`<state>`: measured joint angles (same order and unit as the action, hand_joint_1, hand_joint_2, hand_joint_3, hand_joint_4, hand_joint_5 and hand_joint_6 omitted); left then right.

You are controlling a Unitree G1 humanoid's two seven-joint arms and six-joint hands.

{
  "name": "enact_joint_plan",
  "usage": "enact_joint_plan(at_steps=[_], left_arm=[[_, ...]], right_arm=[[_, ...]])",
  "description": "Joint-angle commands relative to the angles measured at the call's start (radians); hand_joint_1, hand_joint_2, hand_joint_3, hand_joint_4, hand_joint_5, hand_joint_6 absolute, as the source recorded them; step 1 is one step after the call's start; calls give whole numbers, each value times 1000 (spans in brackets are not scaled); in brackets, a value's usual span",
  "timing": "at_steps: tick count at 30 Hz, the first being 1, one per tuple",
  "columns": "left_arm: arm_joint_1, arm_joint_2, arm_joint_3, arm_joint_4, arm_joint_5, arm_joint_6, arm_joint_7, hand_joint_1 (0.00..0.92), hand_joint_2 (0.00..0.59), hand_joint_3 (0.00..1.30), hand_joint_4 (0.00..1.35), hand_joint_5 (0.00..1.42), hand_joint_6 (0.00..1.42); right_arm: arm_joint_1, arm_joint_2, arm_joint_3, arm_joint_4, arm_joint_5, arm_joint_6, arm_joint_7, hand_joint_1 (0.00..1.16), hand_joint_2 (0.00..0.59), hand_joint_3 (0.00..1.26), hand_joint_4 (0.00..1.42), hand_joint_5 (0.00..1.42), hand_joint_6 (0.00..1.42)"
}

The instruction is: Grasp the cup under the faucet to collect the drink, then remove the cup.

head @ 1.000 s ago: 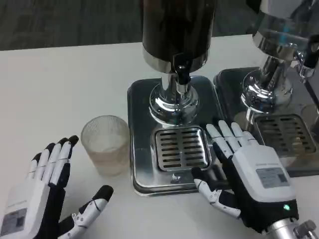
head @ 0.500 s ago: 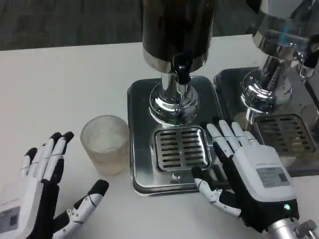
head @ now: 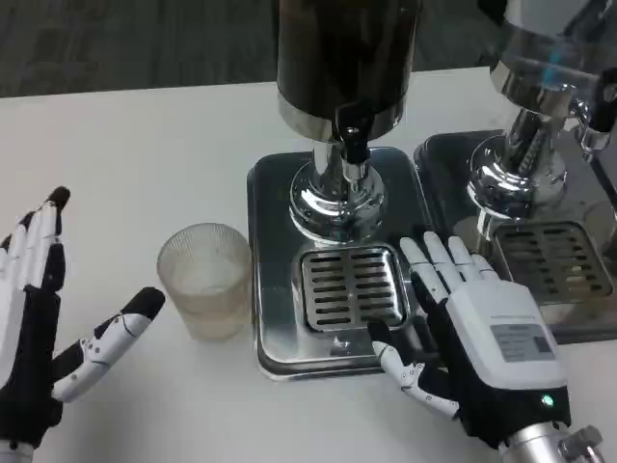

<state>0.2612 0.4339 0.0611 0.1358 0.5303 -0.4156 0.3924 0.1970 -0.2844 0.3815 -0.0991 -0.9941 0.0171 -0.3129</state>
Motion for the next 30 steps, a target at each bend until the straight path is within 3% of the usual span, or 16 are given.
enact_joint_plan(at_steps=[1, 13, 30], left_arm=[[-54, 16, -21, 130, -70, -66, -78, 0, 5, 0, 0, 0, 0], [-177, -12, -81, 454, -90, -231, -36, 0, 0, 0, 0, 0, 0], [-368, -42, -187, 697, -24, -270, 69, 33, 0, 0, 0, 0, 0]], right_arm=[[6, 2, -1, -6, -7, 12, -17, 264, 433, 64, 0, 0, 75], [-9, -2, -6, 0, -4, 14, -10, 264, 433, 72, 0, 0, 79], [-15, -11, -18, -10, 12, 4, 1, 239, 424, 115, 0, 0, 80]])
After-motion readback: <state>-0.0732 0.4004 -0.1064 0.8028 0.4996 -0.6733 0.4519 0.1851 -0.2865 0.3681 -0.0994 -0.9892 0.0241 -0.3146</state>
